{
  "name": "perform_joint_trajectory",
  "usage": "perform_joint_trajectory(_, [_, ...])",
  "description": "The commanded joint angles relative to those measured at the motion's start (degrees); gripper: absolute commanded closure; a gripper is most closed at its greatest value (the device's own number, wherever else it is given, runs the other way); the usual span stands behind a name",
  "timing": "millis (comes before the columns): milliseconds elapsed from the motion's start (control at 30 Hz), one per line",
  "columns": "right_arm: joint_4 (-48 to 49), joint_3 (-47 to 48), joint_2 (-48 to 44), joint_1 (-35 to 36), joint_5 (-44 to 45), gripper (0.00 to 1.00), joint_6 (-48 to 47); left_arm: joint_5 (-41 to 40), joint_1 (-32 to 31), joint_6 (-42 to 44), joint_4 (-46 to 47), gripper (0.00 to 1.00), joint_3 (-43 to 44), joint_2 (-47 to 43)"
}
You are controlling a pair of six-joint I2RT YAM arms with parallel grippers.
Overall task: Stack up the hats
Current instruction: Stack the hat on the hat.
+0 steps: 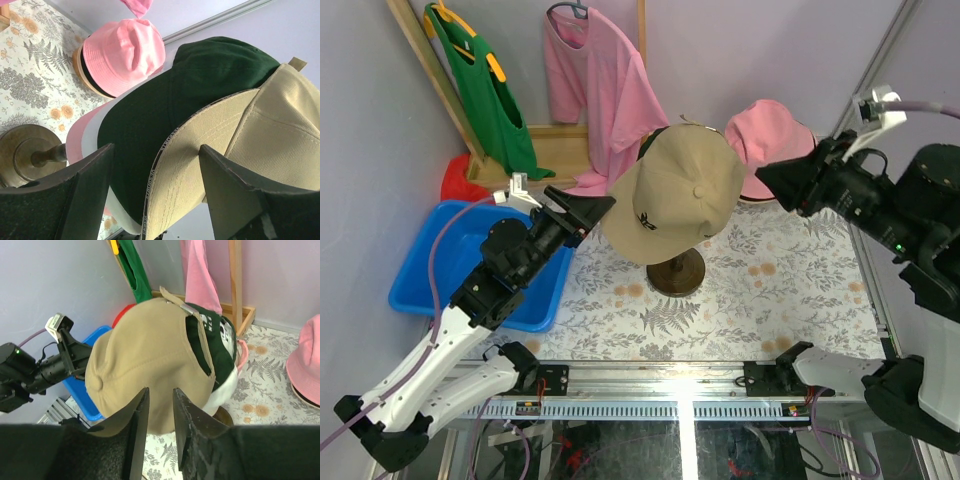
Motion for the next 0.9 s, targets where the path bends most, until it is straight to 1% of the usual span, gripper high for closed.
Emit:
perform_joint_trajectory(0, [-0.7, -4.1, -2.7, 0.5, -2.4, 0.73, 0.3, 1.5, 0.6, 0.1, 3.4, 0.33, 1.8, 1.1])
perform_joint_trajectory(67, [-1.2, -5.9, -3.8, 0.5, -3.6, 0.81, 0.9, 1.5, 0.7, 0.1, 3.4, 0.34, 2.2, 1.3])
perform_joint_trajectory(167, [-2.3, -8.4, -4.4, 0.5, -6.5, 0.88, 1.2, 1.5, 1.0, 0.1, 3.4, 0.34, 2.3, 1.5])
perform_joint_trajectory(333, [-0.7, -15.0, -6.3, 0.5, -10.2, 0.95, 2.8, 1.5, 1.5, -0.1, 3.8, 0.35, 2.4, 1.6])
perform_joint_trajectory(500, [1.2, -17.5, -6.4, 0.5, -12.8, 0.98, 3.8, 2.2, 1.8, -0.3, 4.6, 0.35, 2.7, 2.5])
perform_joint_trajectory(867, [7.0, -19.6, -6.1, 0.6, -18.6, 0.99, 7.0, 3.6, 2.8, -0.2, 5.6, 0.36, 2.8, 4.1])
